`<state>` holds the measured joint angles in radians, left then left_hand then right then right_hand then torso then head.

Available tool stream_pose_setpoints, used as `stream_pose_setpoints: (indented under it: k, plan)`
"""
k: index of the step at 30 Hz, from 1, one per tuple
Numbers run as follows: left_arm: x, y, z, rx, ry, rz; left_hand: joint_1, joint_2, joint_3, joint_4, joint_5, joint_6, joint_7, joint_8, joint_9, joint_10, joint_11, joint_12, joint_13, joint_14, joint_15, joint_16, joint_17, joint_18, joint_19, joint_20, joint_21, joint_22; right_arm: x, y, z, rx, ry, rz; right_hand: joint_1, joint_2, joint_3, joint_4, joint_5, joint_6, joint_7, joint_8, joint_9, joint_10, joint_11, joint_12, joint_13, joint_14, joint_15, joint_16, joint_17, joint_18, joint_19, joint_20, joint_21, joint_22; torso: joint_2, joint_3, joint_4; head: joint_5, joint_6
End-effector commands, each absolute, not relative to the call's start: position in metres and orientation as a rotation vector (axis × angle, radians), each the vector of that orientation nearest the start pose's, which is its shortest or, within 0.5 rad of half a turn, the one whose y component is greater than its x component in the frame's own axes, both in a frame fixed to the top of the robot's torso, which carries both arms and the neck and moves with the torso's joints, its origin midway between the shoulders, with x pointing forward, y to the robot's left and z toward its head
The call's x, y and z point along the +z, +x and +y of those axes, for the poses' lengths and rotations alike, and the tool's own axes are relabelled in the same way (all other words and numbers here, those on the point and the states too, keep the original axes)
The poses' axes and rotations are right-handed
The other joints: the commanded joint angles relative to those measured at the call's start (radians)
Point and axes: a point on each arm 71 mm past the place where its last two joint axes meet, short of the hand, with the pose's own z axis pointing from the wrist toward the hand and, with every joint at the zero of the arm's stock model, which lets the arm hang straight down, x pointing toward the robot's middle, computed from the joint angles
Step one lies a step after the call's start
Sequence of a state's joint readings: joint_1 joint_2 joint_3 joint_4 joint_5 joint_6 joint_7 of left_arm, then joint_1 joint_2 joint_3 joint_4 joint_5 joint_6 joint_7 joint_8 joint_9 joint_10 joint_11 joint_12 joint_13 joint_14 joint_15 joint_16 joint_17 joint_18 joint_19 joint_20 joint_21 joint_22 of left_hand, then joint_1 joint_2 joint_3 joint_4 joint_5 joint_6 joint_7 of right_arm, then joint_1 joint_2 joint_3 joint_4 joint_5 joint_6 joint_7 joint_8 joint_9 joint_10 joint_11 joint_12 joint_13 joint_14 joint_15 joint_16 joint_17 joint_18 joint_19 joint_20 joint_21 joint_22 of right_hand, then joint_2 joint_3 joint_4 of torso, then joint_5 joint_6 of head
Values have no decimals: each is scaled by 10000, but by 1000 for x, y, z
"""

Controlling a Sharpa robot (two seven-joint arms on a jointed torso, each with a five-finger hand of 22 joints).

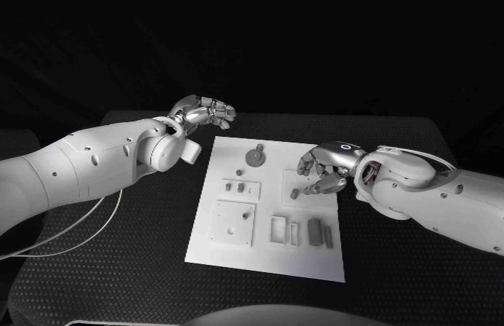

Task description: Assemble the parts on the task board

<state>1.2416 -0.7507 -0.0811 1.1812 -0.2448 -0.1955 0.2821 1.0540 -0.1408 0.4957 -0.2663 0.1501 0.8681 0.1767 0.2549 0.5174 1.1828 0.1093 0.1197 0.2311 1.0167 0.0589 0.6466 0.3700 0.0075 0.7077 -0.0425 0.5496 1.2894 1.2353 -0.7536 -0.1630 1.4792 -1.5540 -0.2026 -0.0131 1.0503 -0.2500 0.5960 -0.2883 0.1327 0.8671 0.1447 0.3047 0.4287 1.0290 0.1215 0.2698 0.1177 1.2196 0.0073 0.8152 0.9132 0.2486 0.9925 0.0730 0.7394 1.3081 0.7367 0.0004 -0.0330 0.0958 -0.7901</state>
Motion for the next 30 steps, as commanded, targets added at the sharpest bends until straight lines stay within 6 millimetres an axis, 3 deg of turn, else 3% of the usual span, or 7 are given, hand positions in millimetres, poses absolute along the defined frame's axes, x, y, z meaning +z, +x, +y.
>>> stream_pose_setpoints:
  k: [1, 10, 12, 20, 24, 30]
  plan:
    - [-193, 546, 259, -12958, -9087, 15453, -29, 6, -2, 52, -30, -38, 2, -14, -11, 26, 39, -33, -14, 63, 2, -57, 14, 112, 50, 29, -57, 15, -226, 470, -153, 6413, -5526, 17665, 106, -71, -38, -11, -23, -20, -40, 22, 5, -32, -43, 19, -20, -92, -32, 96, -28, 132, -92, -13, 47, 217, 13, -20, 17, -14, -37]
    - [-193, 546, 261, -12931, -9108, 15450, -34, 16, -6, 57, -32, -42, 3, -11, -12, 26, 40, -34, -15, 63, 4, -68, 29, 109, 46, 31, -63, 18, -240, 462, -141, 6469, -6034, 17661, 338, 47, 136, -4, -344, 136, -7, 121, 28, 201, -121, 254, -29, -105, -105, 277, -159, 132, -93, -25, 156, 199, 9, -45, 35, -9, -105]
    - [-193, 546, 261, -12936, -9108, 15455, -35, 17, -7, 58, -32, -43, 3, -11, -12, 26, 40, -35, -16, 63, 4, -70, 32, 108, 46, 31, -64, 19, -241, 462, -139, 6476, -6060, 17610, 398, 80, 207, -5, -428, 212, 24, 159, 37, 277, -144, 319, -25, -94, -126, 318, -192, 132, -83, -32, 180, 196, 11, -46, 14, 9, -103]
    - [-193, 546, 260, -12974, -9101, 15492, -41, 25, -11, 62, -34, -44, 4, -8, -13, 25, 41, -37, -17, 62, 6, -79, 44, 106, 43, 32, -68, 21, -243, 463, -134, 6234, -6227, 17416, 616, 202, 822, 34, -828, 564, 69, 300, 50, 666, -286, 630, 8, -15, -260, 496, -384, 132, 14, -77, 296, 173, 4, -38, 27, 9, -140]
    - [-193, 546, 260, -12976, -9107, 15513, -51, 29, -17, 69, -37, -46, 5, -5, -14, 27, 41, -38, -19, 62, 7, -88, 55, 104, 42, 34, -72, 24, -244, 463, -131, 6160, -6378, 17368, 655, 293, 1321, 80, -842, 755, 0, 399, 84, 869, -362, 781, 42, -11, -329, 581, -466, 132, 45, -93, 348, 167, 8, -47, 29, 12, -156]
    - [-193, 546, 260, -13036, -9125, 15556, -60, 32, -23, 73, -39, -50, 6, -3, -15, 25, 42, -40, -21, 61, 8, -97, 67, 102, 40, 34, -77, 27, -246, 462, -130, 6066, -6576, 17365, 610, 500, 1703, 120, -842, 1105, -154, 586, 165, 1235, -507, 1035, 156, 39, -466, 701, -516, 132, 128, -131, 448, 178, 7, -29, 16, 40, -205]
